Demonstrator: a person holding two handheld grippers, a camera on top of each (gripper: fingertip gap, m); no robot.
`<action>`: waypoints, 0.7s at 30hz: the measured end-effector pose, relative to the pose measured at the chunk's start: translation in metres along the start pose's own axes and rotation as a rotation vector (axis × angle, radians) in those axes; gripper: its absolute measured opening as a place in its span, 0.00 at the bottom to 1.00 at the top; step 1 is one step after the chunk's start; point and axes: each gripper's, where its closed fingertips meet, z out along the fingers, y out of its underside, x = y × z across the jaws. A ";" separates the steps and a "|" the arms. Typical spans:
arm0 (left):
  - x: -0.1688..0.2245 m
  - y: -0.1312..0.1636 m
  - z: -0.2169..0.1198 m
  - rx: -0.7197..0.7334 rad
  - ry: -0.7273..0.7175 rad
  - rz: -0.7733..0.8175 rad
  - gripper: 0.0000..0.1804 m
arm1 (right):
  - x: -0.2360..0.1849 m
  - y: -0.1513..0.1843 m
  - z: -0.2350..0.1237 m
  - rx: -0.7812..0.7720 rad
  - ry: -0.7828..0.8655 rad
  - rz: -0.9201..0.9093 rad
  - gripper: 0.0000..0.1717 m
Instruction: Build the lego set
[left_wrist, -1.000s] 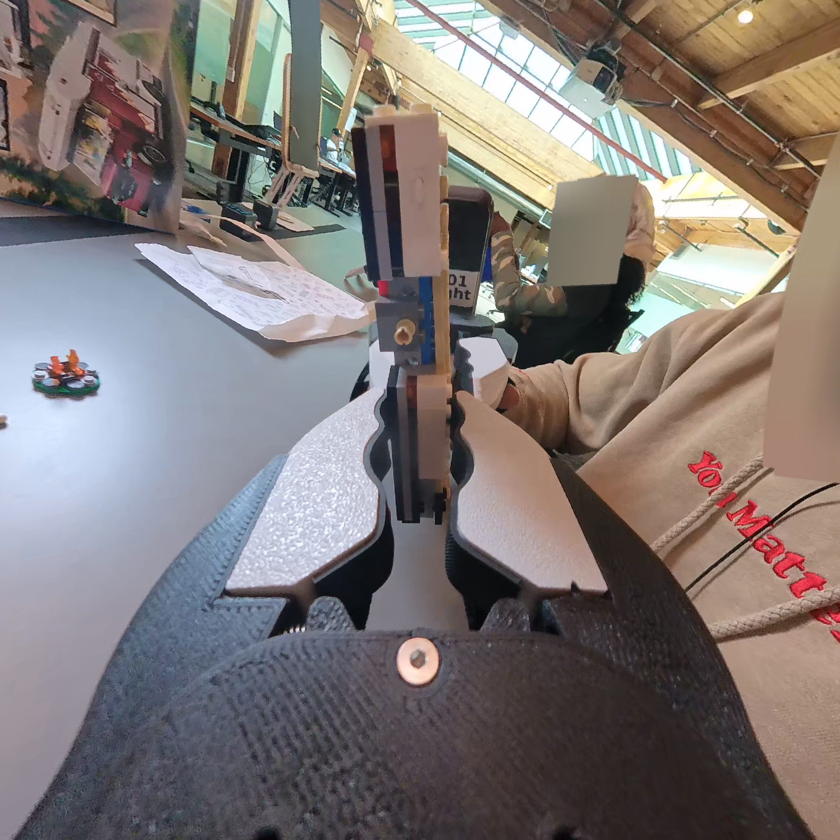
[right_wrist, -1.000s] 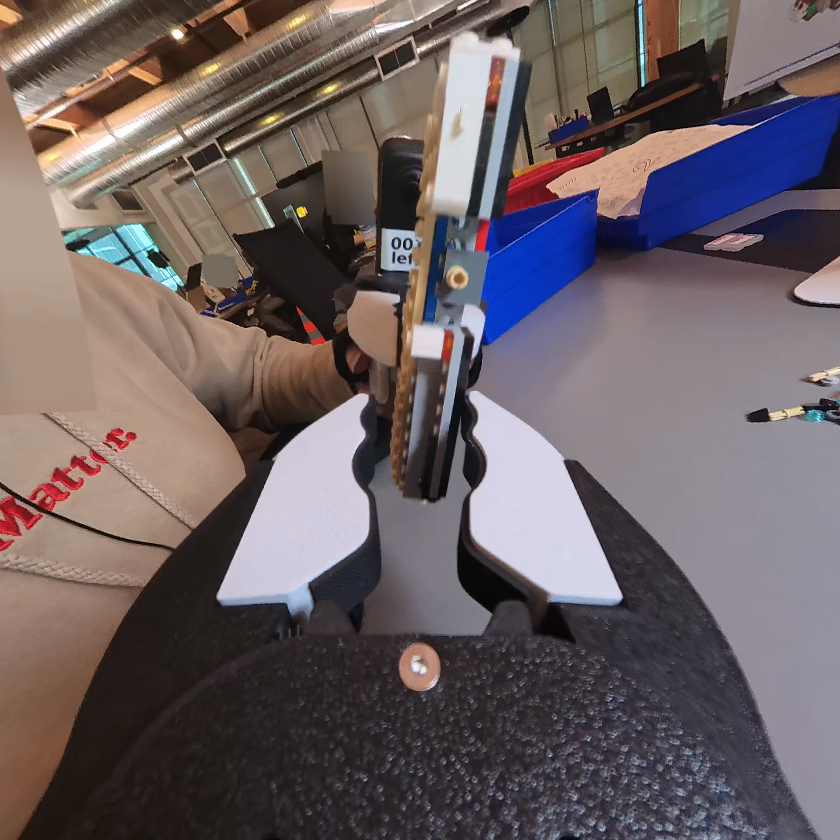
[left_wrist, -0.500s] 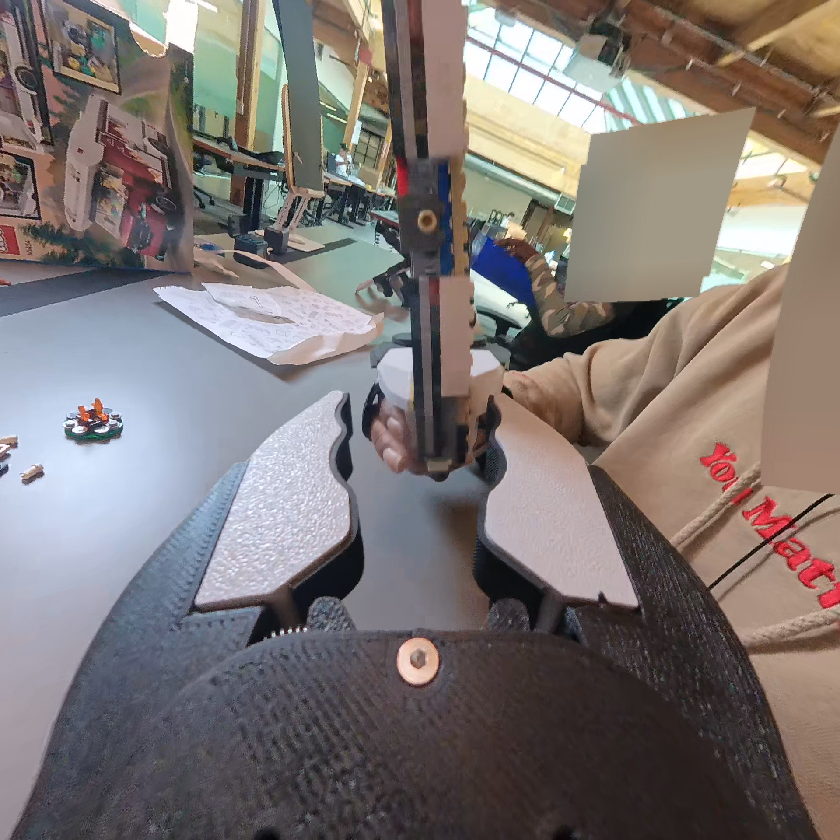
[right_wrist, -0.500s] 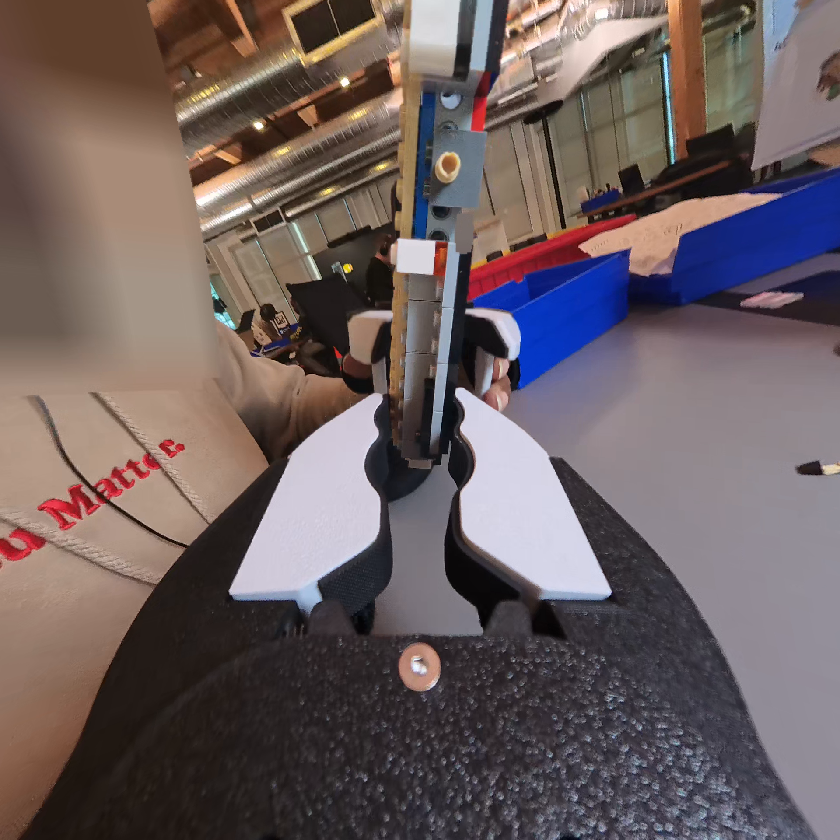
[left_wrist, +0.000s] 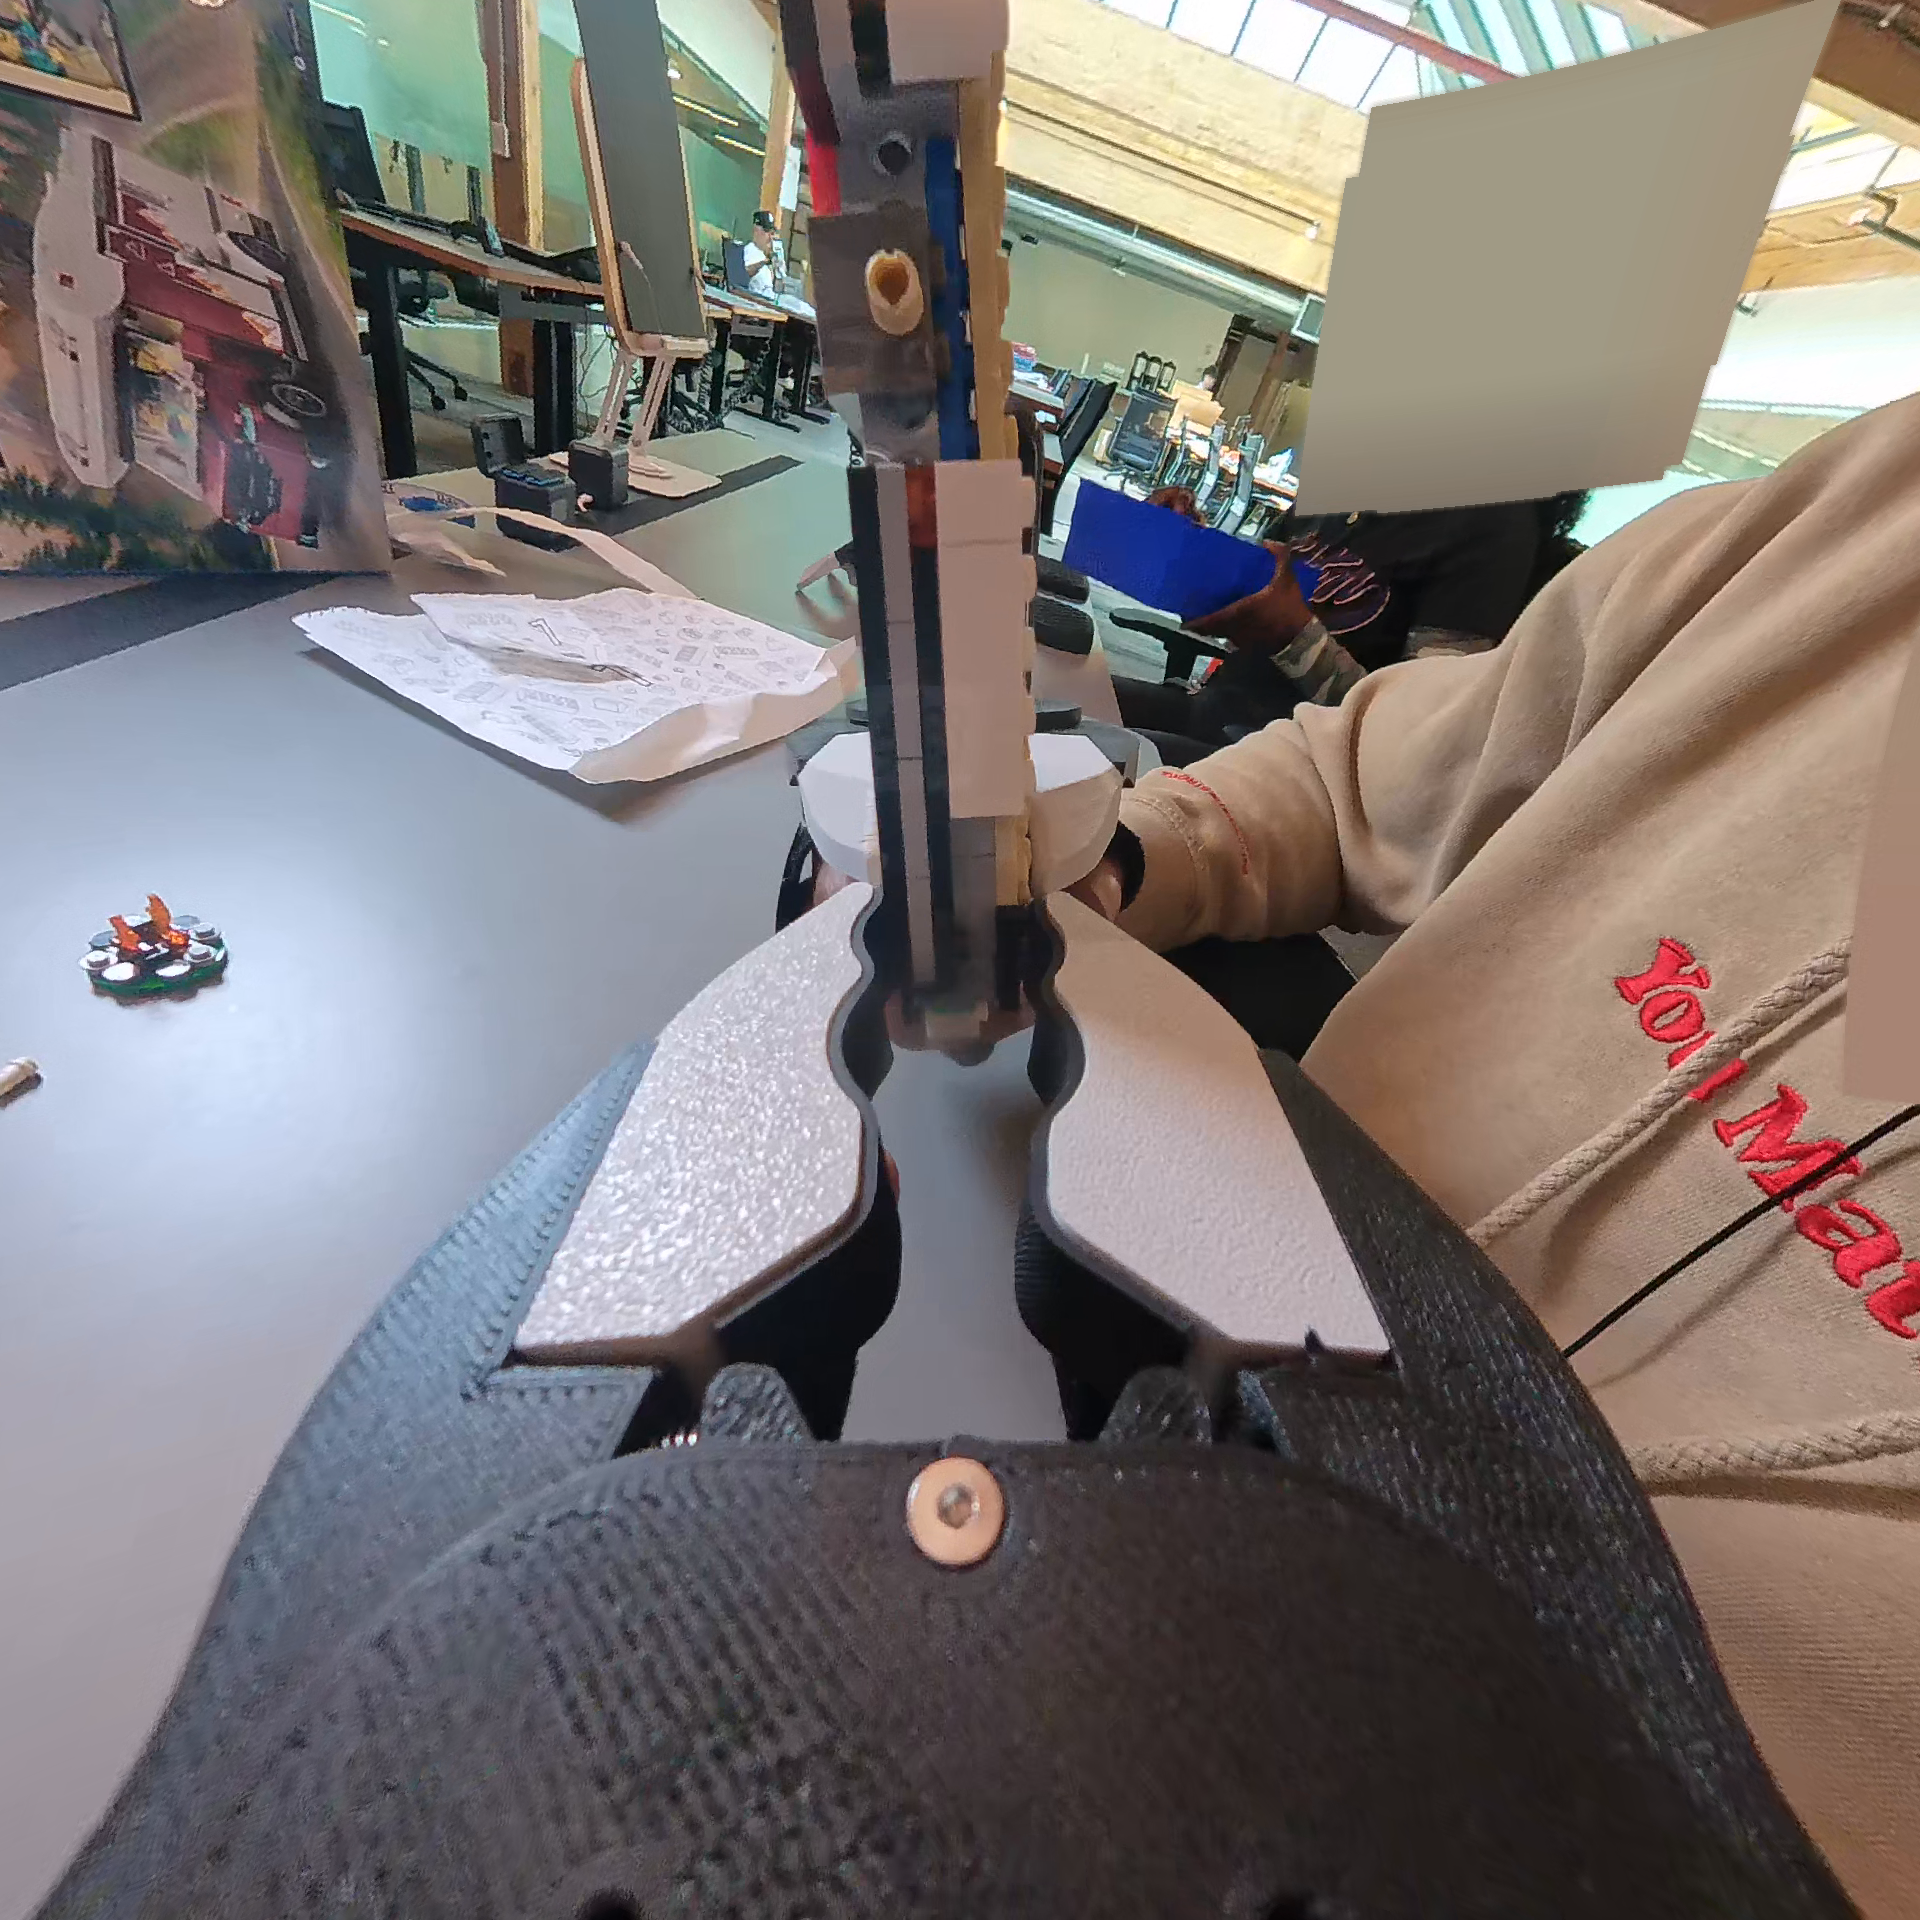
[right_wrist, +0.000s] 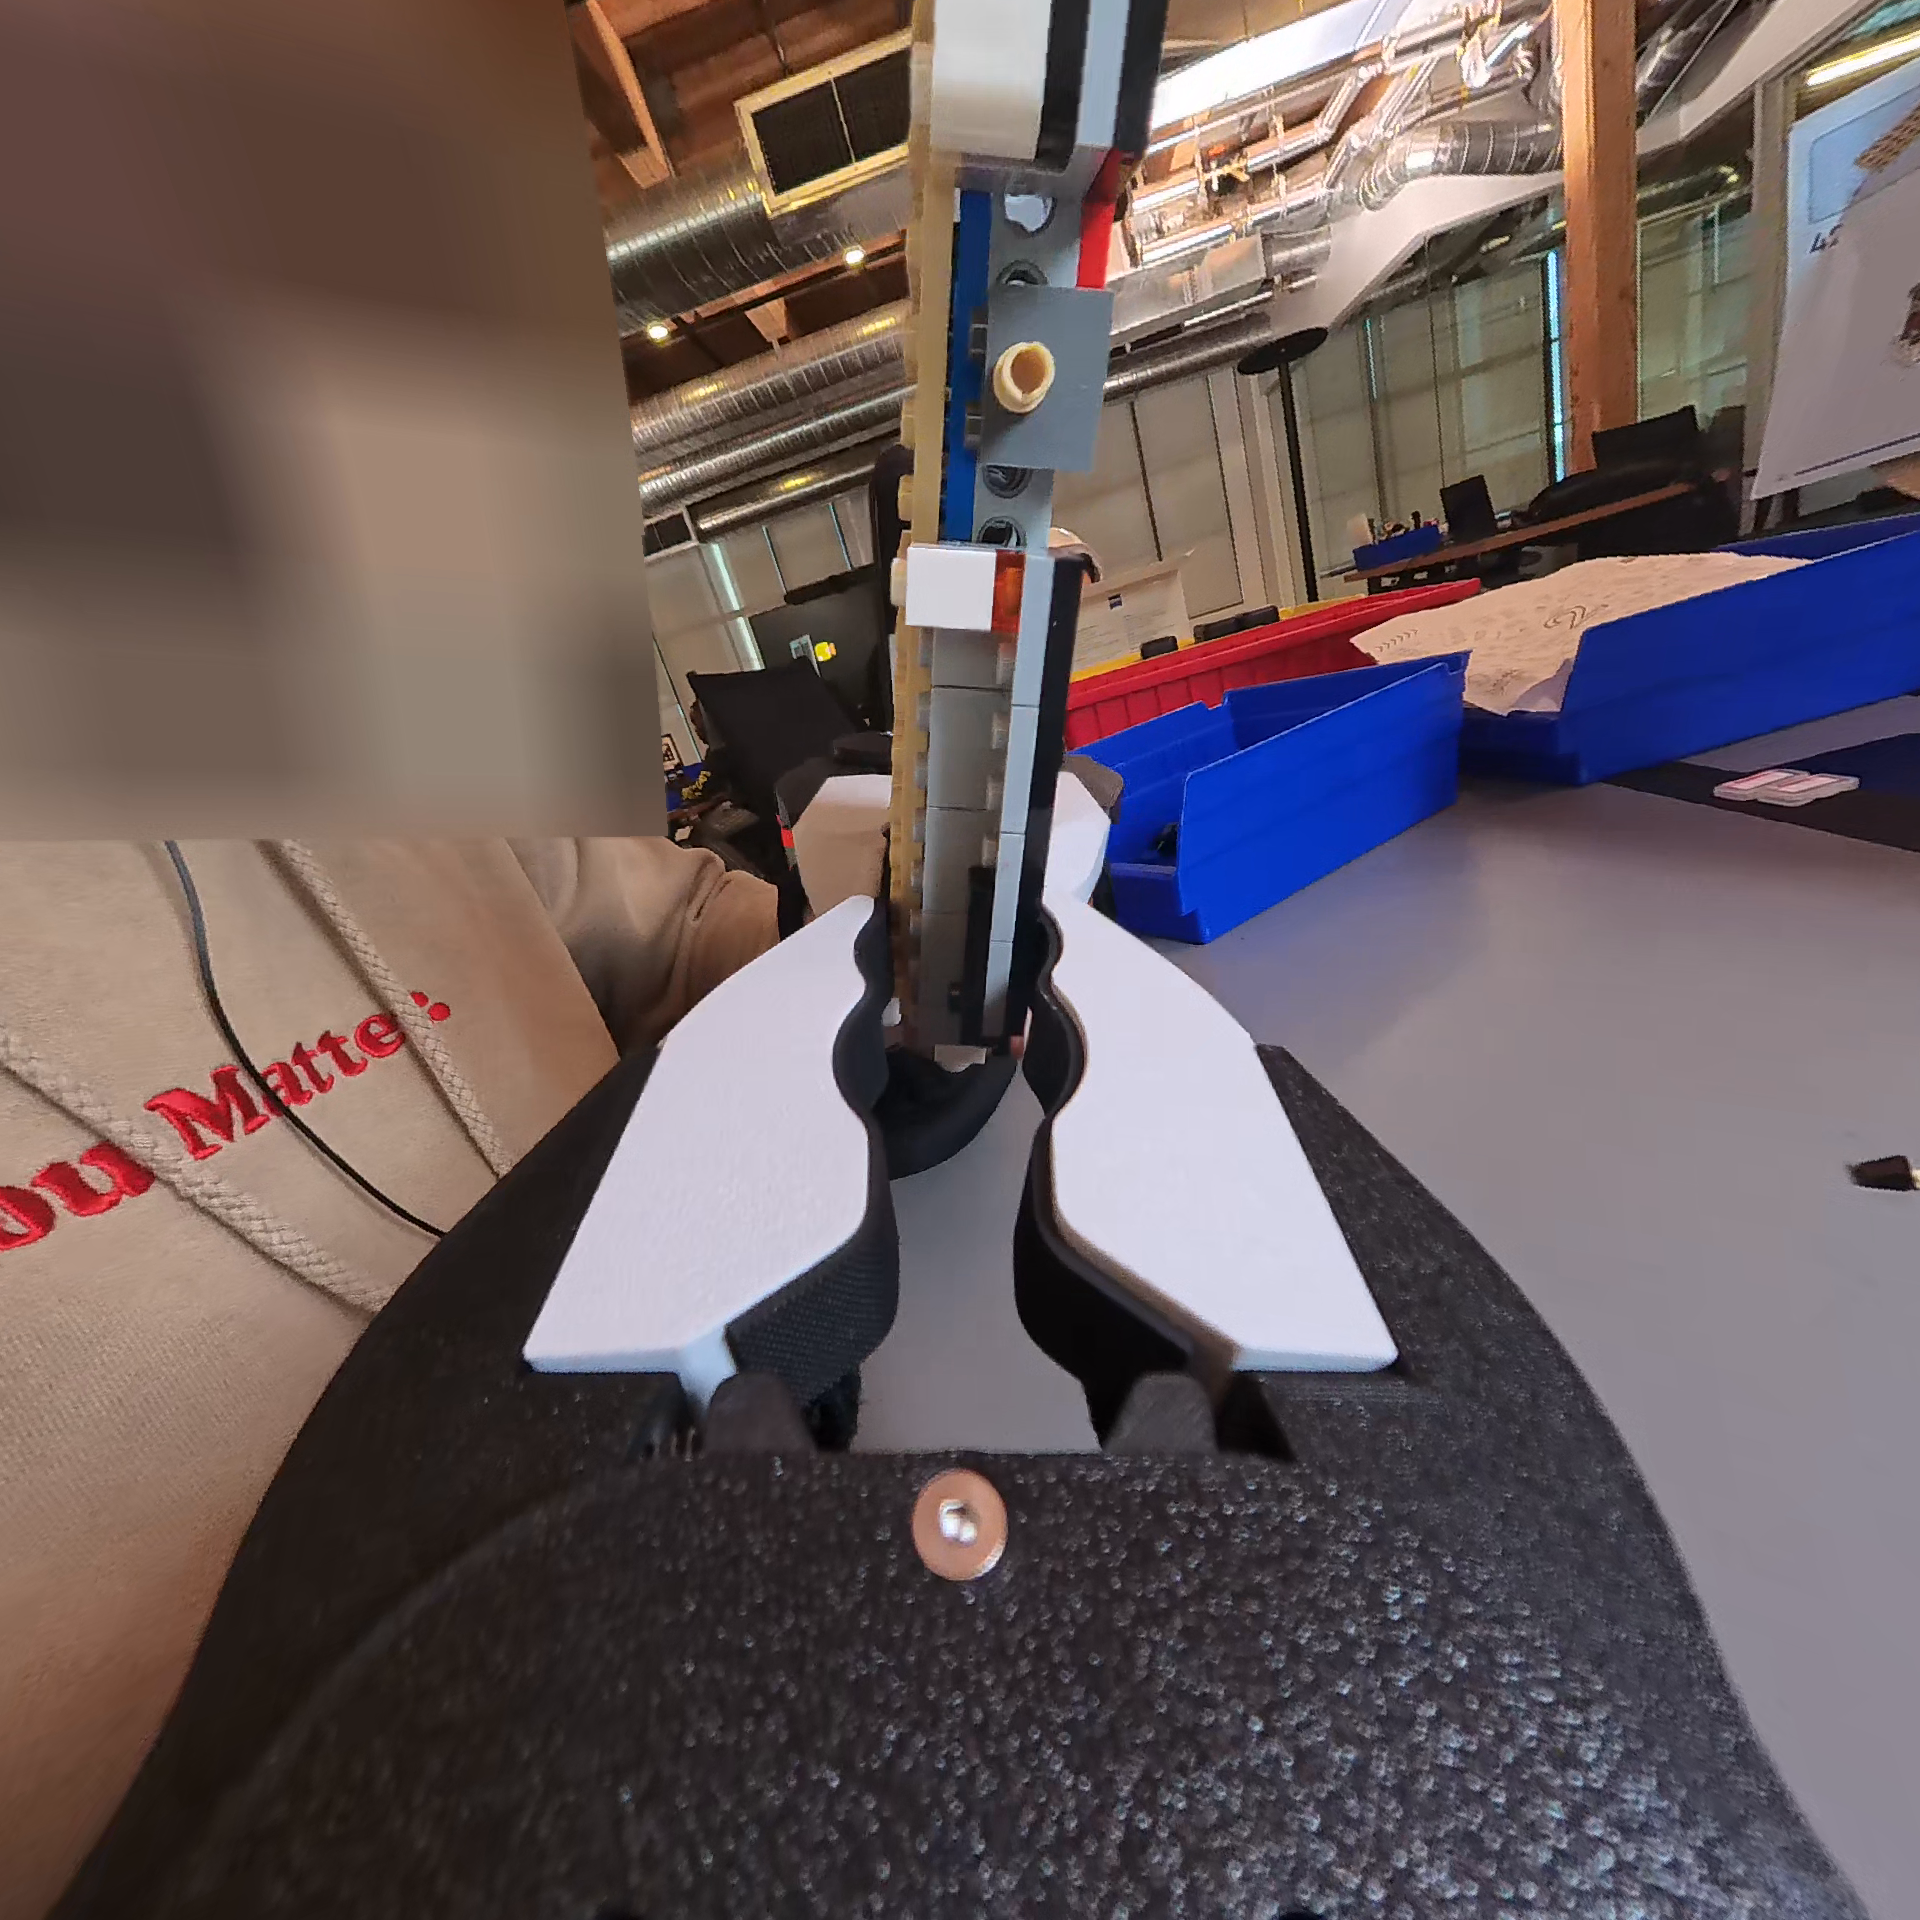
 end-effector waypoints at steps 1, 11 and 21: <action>-0.001 0.000 0.000 0.003 0.002 -0.012 0.14 | 0.001 0.000 0.000 -0.001 0.003 0.003 0.14; -0.001 -0.002 0.003 0.001 0.005 0.017 0.14 | 0.001 -0.003 -0.002 0.022 0.001 0.060 0.14; -0.005 -0.006 0.000 0.029 -0.057 0.082 0.16 | 0.005 -0.007 -0.006 0.072 -0.012 0.116 0.14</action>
